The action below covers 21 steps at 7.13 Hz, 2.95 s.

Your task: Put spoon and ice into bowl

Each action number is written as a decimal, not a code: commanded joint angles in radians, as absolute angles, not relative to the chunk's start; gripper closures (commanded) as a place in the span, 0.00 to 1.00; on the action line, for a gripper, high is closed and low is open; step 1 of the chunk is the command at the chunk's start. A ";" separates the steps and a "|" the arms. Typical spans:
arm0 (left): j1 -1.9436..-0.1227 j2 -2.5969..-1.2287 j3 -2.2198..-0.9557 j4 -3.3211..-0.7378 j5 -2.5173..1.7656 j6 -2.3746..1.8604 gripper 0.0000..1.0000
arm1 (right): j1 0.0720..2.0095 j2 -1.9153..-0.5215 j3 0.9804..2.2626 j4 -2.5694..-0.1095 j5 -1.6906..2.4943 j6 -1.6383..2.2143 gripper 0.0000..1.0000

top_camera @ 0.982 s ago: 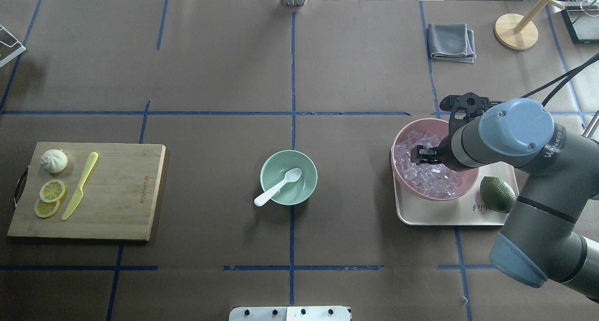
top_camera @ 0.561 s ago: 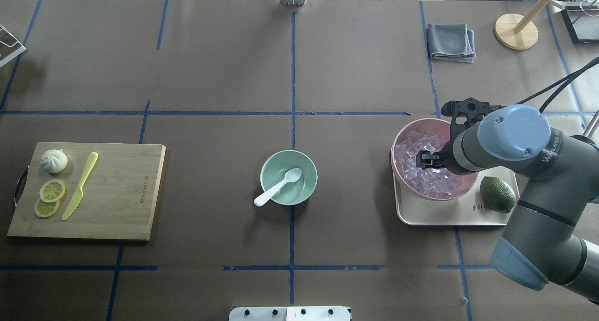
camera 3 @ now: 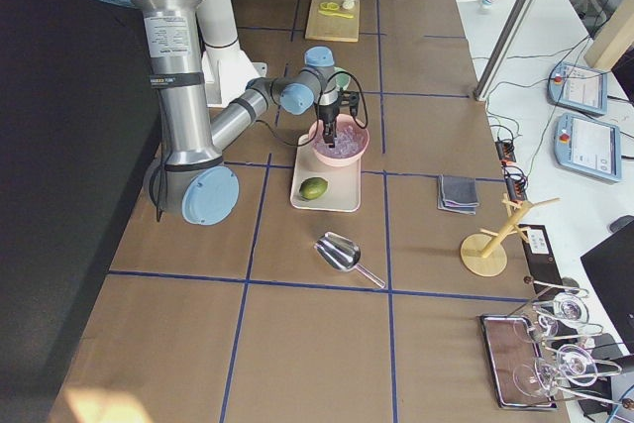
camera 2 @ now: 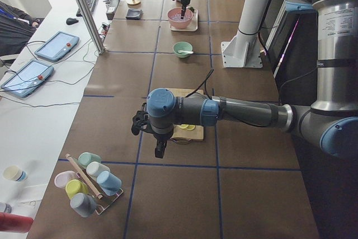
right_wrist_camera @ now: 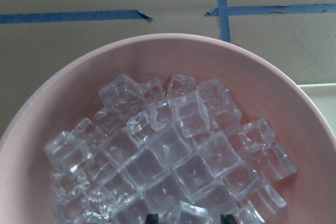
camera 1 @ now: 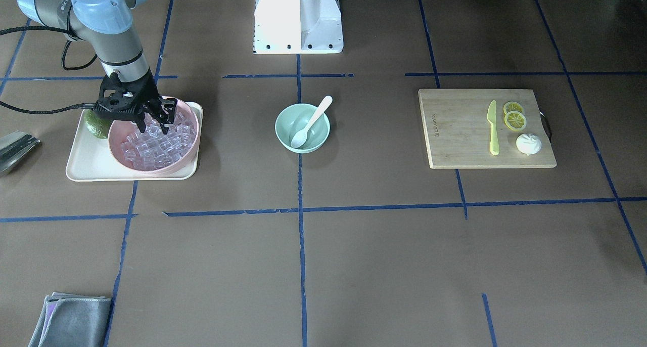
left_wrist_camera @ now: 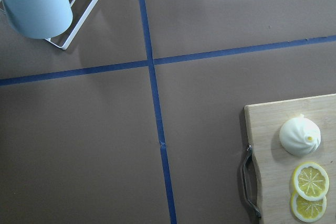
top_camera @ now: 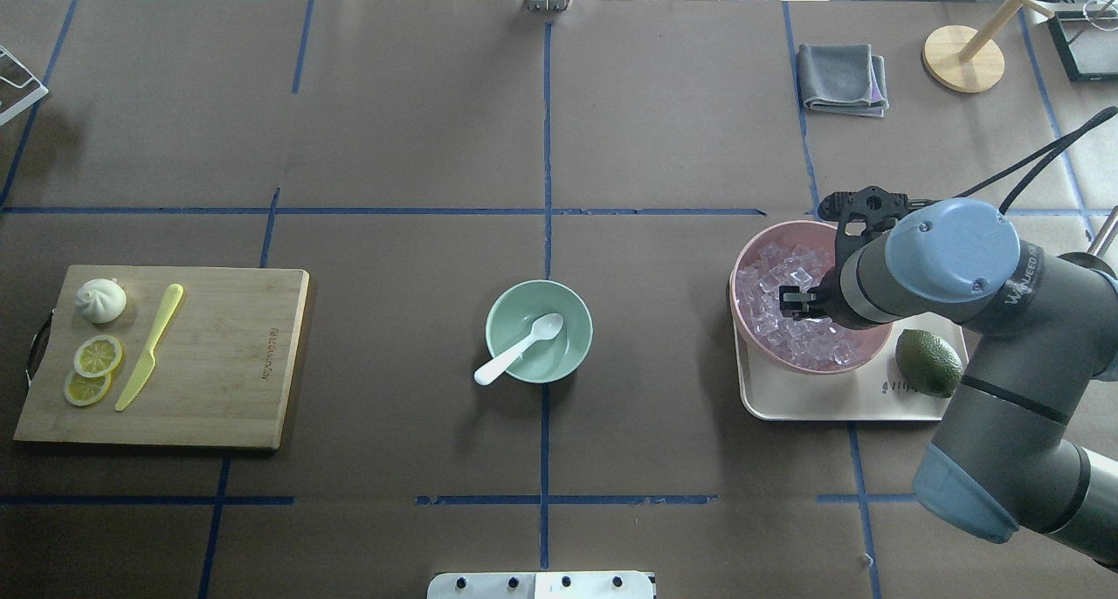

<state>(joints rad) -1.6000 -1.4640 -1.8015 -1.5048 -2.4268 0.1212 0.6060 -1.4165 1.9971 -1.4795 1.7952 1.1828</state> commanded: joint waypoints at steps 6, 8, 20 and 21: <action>-1.600 -1.463 -1.802 -1.505 -2.428 0.121 0.00 | 0.603 -1.289 2.016 -1.496 1.801 1.195 1.00; -1.600 -1.463 -1.804 -1.502 -2.428 0.121 0.00 | 0.553 -1.095 1.958 -1.604 1.793 1.262 1.00; -1.598 -1.437 -1.804 -1.494 -2.408 0.118 0.00 | 0.341 -0.727 1.526 -1.577 1.589 1.525 0.98; -1.598 -1.436 -1.804 -1.494 -2.408 0.117 0.00 | 0.341 -0.732 1.534 -1.577 1.589 1.522 0.33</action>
<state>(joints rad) -1.5991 -1.4363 -1.8046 -1.4941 -2.4083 0.1177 0.3406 -0.7282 1.5286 -1.5777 1.5893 1.5251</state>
